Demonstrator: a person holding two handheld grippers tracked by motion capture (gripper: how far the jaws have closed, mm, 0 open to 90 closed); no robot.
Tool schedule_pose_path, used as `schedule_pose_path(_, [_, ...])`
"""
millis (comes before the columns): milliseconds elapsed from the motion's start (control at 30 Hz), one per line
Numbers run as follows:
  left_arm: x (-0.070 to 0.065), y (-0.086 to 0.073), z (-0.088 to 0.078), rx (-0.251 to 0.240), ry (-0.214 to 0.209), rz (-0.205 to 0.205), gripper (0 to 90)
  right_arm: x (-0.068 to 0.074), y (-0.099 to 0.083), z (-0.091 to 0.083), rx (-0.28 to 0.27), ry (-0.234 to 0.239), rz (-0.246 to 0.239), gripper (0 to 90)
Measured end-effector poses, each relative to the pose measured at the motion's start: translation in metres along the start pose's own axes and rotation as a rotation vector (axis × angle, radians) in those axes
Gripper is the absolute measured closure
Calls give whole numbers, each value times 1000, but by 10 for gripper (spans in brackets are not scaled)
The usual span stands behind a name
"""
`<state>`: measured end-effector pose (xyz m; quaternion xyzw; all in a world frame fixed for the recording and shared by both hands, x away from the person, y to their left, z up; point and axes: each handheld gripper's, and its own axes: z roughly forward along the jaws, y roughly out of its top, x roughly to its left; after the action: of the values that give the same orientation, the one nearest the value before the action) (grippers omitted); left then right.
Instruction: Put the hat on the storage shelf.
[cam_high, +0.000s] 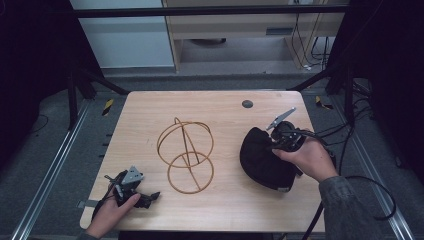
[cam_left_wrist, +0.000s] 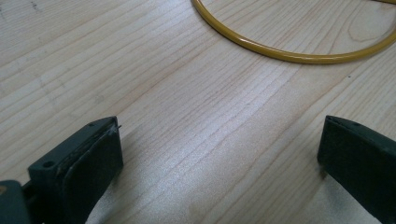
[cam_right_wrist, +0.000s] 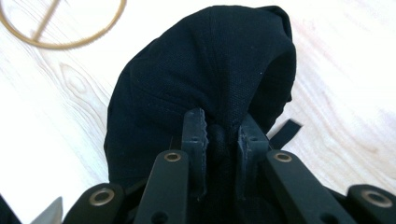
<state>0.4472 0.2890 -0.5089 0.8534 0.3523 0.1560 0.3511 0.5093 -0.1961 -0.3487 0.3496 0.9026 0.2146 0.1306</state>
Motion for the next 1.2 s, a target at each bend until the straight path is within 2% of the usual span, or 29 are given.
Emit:
schedule_pose_path(200, [0, 0, 0, 0, 0, 0, 0, 4, 7, -18, -39, -15, -19, 773])
schedule_pose_path(500, [0, 0, 0, -3, 1, -3, 0, 6, 18, -41, -96, -35, -21, 775])
schedule_pose_path(800, [0, 0, 0, -3, 1, -1, 0, 10, 26, -65, -188, -45, -14, 775])
schedule_pose_path(833, [0, 0, 0, -3, 1, -1, 0, 11, 27, -71, -215, -44, -11, 776])
schedule_pose_path(967, [0, 0, 0, -3, 1, -1, 0, 14, 29, -80, -262, -48, -1, 776])
schedule_pose_path(1200, [0, 0, 0, -3, 1, -1, 0, 22, 32, -92, -306, -49, -14, 777])
